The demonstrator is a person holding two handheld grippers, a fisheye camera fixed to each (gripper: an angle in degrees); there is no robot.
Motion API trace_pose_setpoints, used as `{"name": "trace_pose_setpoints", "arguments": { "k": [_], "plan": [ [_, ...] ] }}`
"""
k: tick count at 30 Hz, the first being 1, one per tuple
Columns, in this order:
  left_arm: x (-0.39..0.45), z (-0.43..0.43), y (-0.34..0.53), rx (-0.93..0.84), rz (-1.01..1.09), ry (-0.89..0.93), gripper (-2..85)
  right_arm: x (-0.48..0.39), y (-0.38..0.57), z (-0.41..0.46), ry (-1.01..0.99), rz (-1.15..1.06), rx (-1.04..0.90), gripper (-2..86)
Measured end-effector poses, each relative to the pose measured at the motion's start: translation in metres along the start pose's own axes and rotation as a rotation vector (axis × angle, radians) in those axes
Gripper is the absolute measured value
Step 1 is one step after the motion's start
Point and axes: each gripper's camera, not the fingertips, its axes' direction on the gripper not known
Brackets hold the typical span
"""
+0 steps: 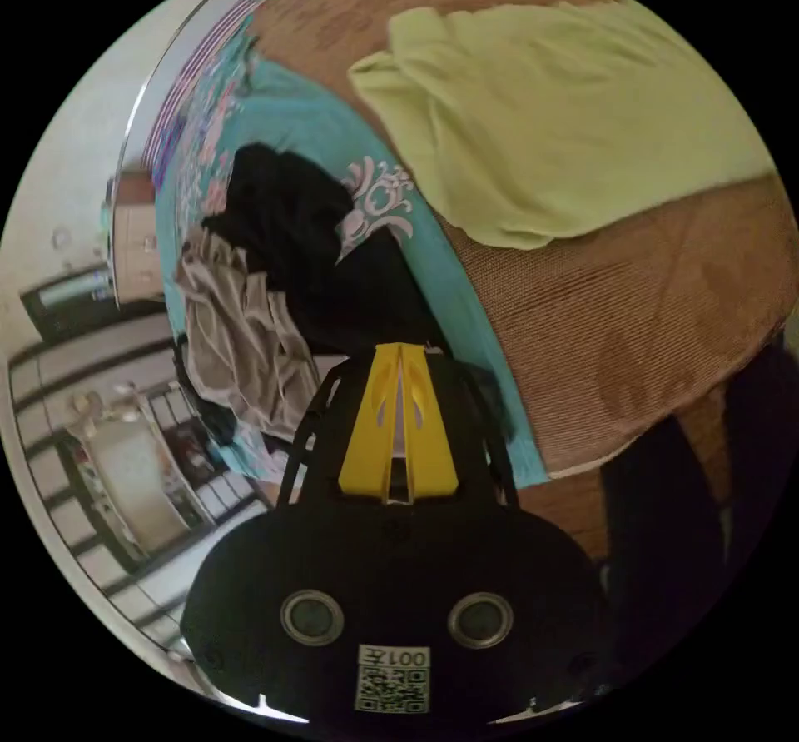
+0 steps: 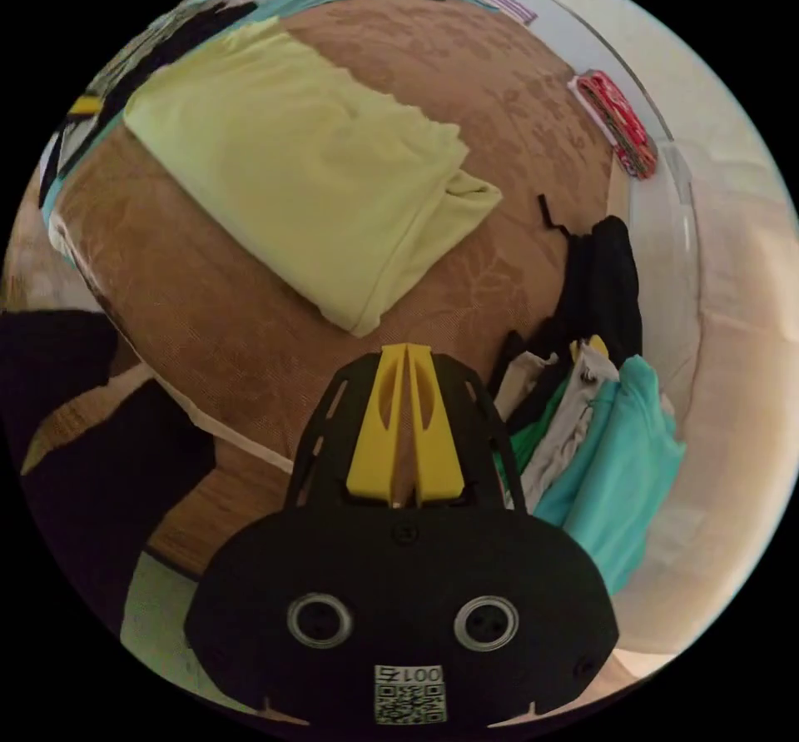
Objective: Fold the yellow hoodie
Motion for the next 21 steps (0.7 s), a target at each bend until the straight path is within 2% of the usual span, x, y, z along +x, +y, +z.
{"name": "trace_pose_setpoints", "arguments": {
  "k": [1,3,6,8,10,12,14,17,21],
  "plan": [
    [-0.007,-0.010,0.002,0.014,-0.062,0.081,-0.7,0.012,0.002,0.000,-0.025,0.030,0.011,1.5],
    [-0.004,-0.040,-0.003,0.116,-0.058,0.229,-0.4,0.064,0.002,0.007,-0.131,0.111,0.099,3.0],
    [0.048,-0.097,-0.032,0.319,0.125,0.358,2.2,0.125,-0.011,0.027,-0.244,0.141,0.238,7.8],
    [0.114,-0.137,-0.063,0.454,0.322,0.417,6.7,0.158,-0.022,0.048,-0.337,0.154,0.279,10.6],
    [0.165,-0.160,-0.087,0.506,0.442,0.437,8.6,0.183,-0.029,0.076,-0.423,0.166,0.297,12.4],
    [0.210,-0.174,-0.106,0.538,0.527,0.426,8.8,0.207,-0.032,0.120,-0.529,0.208,0.286,13.5],
    [0.259,-0.181,-0.126,0.541,0.606,0.322,8.4,0.222,-0.032,0.150,-0.619,0.250,0.251,13.5],
    [0.288,-0.176,-0.144,0.455,0.577,0.186,8.1,0.242,-0.022,0.176,-0.670,0.296,0.279,12.9],
    [0.290,-0.165,-0.148,0.408,0.581,0.129,7.3,0.277,0.005,0.189,-0.723,0.312,0.325,10.7]
  ]
}}
